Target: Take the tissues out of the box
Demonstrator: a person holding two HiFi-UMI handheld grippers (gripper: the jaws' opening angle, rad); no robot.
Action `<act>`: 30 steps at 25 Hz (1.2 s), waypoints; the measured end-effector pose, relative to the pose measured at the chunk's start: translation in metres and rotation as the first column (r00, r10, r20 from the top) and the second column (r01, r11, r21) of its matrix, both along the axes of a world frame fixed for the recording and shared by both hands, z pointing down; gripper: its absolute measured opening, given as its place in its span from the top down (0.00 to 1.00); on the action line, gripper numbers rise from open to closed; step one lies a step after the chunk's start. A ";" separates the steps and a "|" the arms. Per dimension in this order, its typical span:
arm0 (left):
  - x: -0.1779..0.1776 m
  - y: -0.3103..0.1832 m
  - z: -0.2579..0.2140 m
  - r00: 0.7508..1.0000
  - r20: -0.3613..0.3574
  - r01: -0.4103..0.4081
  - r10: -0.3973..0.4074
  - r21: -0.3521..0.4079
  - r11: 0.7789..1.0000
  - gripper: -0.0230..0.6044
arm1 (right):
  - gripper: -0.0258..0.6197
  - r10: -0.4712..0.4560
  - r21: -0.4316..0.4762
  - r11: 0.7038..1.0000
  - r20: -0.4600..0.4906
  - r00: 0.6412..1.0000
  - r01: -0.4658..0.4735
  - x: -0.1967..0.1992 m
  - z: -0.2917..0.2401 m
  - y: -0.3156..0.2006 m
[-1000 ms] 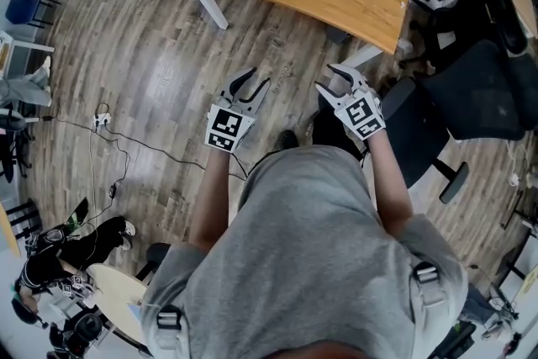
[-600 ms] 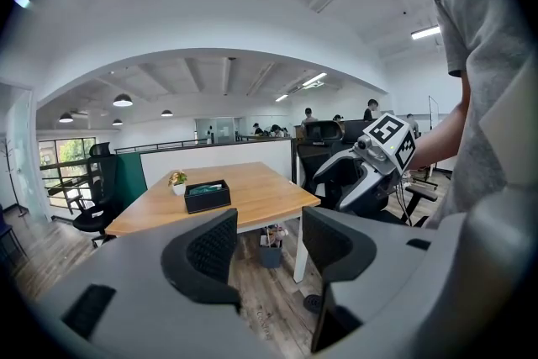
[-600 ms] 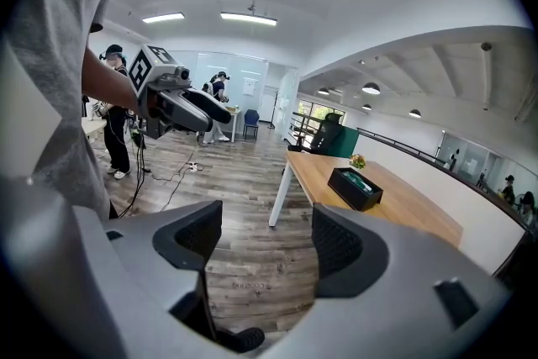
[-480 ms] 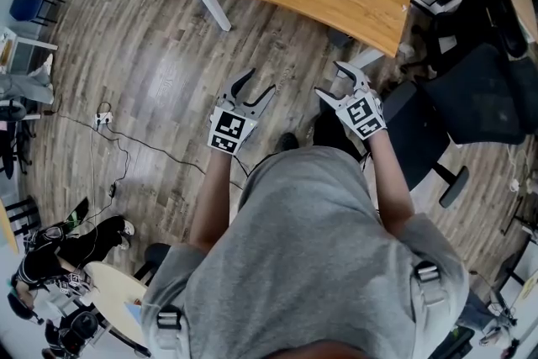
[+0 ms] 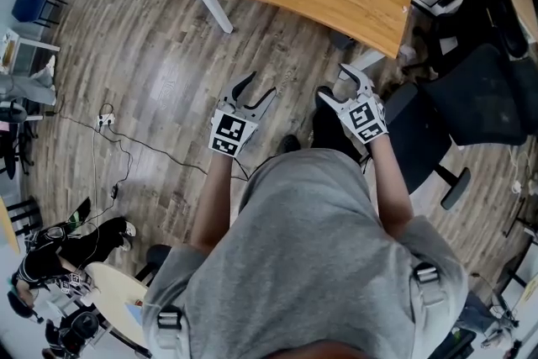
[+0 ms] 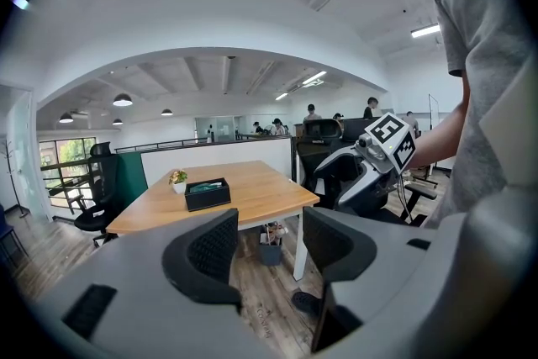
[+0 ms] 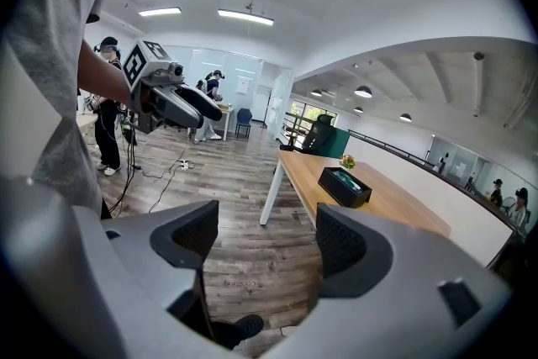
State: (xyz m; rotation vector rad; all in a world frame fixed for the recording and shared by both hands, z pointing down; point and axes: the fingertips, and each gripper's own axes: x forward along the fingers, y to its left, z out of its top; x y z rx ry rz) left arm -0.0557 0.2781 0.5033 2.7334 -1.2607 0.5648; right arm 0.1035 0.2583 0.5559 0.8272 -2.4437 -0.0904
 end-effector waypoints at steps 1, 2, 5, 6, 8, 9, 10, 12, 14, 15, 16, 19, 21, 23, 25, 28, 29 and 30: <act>0.000 0.000 0.001 1.000 0.000 0.001 -0.001 -0.001 1.000 0.56 | 0.38 0.005 -0.005 1.000 0.000 1.000 -0.005 0.003 0.003 -0.001; -0.001 -0.002 0.001 1.000 -0.002 0.006 -0.006 -0.002 1.000 0.56 | 0.38 0.011 -0.009 1.000 0.001 1.000 -0.011 0.005 0.005 -0.004; -0.006 -0.011 0.001 0.999 -0.014 0.033 -0.033 -0.009 0.999 0.56 | 0.38 0.023 -0.005 1.000 0.006 1.000 -0.023 0.008 0.005 -0.014; -0.007 -0.014 0.002 0.999 -0.018 0.042 -0.042 -0.015 0.999 0.56 | 0.38 0.025 -0.003 1.000 0.009 1.000 -0.025 0.009 0.004 -0.017; -0.005 -0.019 0.002 0.999 -0.021 0.049 -0.050 -0.033 0.998 0.56 | 0.39 0.028 -0.006 1.000 0.014 1.000 -0.028 0.011 0.005 -0.024; -0.003 -0.021 0.001 0.999 -0.019 0.048 -0.049 -0.042 0.998 0.56 | 0.39 0.030 -0.009 1.000 0.016 0.999 -0.030 0.013 0.005 -0.027; 0.000 -0.024 0.001 0.999 -0.016 0.045 -0.046 -0.046 0.998 0.56 | 0.39 0.034 -0.012 0.999 0.017 0.999 -0.033 0.015 0.006 -0.030; 0.003 -0.031 0.003 0.999 -0.009 0.037 -0.037 -0.047 0.998 0.56 | 0.39 0.043 -0.018 0.999 0.022 0.999 -0.043 0.019 0.007 -0.038; 0.005 -0.038 0.004 0.999 0.000 0.034 -0.034 -0.061 0.998 0.56 | 0.40 0.046 -0.028 0.999 0.030 0.999 -0.045 0.019 0.009 -0.045; 0.006 -0.042 0.003 0.999 -0.001 0.034 -0.035 -0.065 0.997 0.56 | 0.40 0.043 -0.033 0.999 0.029 0.999 -0.042 0.019 0.010 -0.049; 0.006 -0.047 0.002 0.999 -0.006 0.035 -0.035 -0.062 0.997 0.56 | 0.41 0.038 -0.038 0.999 0.027 0.999 -0.037 0.019 0.011 -0.053; 0.006 -0.058 0.003 0.999 -0.002 0.034 -0.035 -0.059 0.998 0.56 | 0.43 0.027 -0.043 0.999 0.023 0.999 -0.026 0.015 0.011 -0.063; 0.005 -0.064 0.005 0.999 0.002 0.034 -0.034 -0.077 0.996 0.56 | 0.44 0.026 -0.044 0.999 0.028 0.999 -0.025 0.013 0.011 -0.072; 0.007 -0.073 0.004 0.999 -0.006 0.035 -0.035 -0.074 0.997 0.56 | 0.45 0.025 -0.046 0.999 0.030 0.999 -0.024 0.013 0.010 -0.082; 0.009 -0.084 0.002 0.999 -0.016 0.034 -0.035 -0.058 0.998 0.56 | 0.45 0.023 -0.047 0.999 0.030 0.999 -0.022 0.013 0.009 -0.092; 0.010 -0.100 0.000 0.999 -0.018 0.038 -0.039 -0.055 0.998 0.56 | 0.46 0.022 -0.051 0.998 0.031 0.999 -0.021 0.014 0.008 -0.106; 0.009 -0.104 0.001 0.999 -0.013 0.041 -0.042 -0.058 0.997 0.56 | 0.46 0.022 -0.053 0.998 0.030 0.999 -0.020 0.014 0.008 -0.110; 0.009 -0.108 0.001 0.999 -0.012 0.046 -0.046 -0.058 0.997 0.56 | 0.46 0.021 -0.056 0.998 0.026 0.999 -0.019 0.014 0.009 -0.114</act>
